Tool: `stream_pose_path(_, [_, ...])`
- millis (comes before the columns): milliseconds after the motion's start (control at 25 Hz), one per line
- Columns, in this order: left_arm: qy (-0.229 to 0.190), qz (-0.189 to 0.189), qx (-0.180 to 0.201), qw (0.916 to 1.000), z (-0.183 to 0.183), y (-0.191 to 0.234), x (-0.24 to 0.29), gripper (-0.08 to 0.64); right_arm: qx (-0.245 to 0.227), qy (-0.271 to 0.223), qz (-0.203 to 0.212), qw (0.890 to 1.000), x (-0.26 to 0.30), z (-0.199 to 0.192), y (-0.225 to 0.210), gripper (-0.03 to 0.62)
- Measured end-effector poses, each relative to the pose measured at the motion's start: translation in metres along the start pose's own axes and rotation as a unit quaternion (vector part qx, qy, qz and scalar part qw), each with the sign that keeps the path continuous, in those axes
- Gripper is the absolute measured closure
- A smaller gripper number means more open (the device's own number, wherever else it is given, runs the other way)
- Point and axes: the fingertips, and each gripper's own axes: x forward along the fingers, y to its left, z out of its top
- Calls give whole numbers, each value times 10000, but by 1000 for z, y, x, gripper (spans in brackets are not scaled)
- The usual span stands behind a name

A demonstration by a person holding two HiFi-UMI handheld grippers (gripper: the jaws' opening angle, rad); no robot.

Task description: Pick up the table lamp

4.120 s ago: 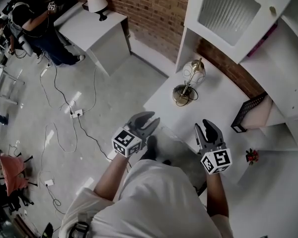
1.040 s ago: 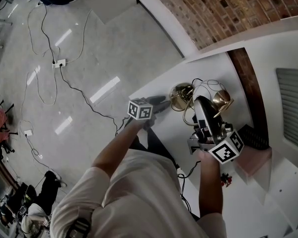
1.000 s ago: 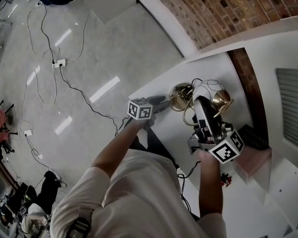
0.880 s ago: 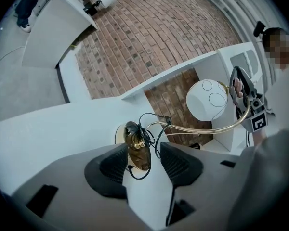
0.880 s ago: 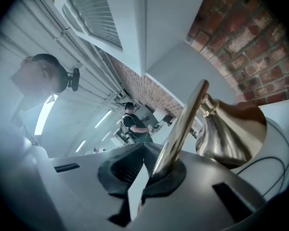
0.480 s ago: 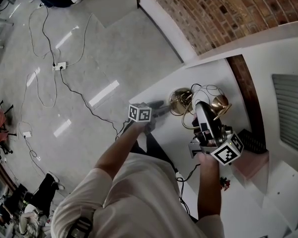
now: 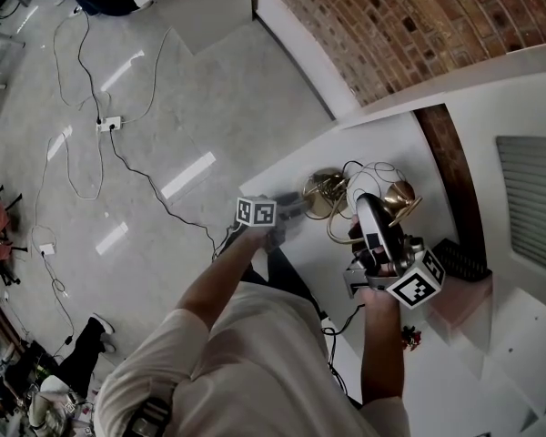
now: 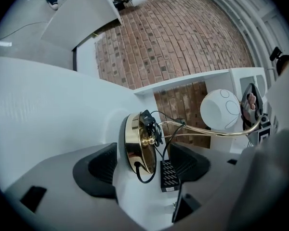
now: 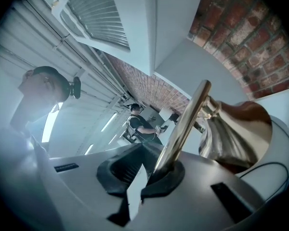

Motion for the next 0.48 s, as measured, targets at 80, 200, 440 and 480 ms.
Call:
stream_pose_path(80, [20, -10, -16, 10000, 0, 0, -4, 212, -47, 30, 57, 10000, 2, -4, 14, 581])
stream_pose_path(200, [56, -120, -35, 9999, -1, -4, -8, 206, -108, 56, 103, 9999, 3, -9, 32, 581])
stream_pose_path(440, [173, -719, -194, 9971, -3, -32, -19, 247, -289, 62, 92, 9995, 2, -16, 61, 581])
stream_pose_path(480, [199, -767, -199, 9967, -5, -35, -23, 256, -322, 58, 91, 9994, 2, -18, 66, 581])
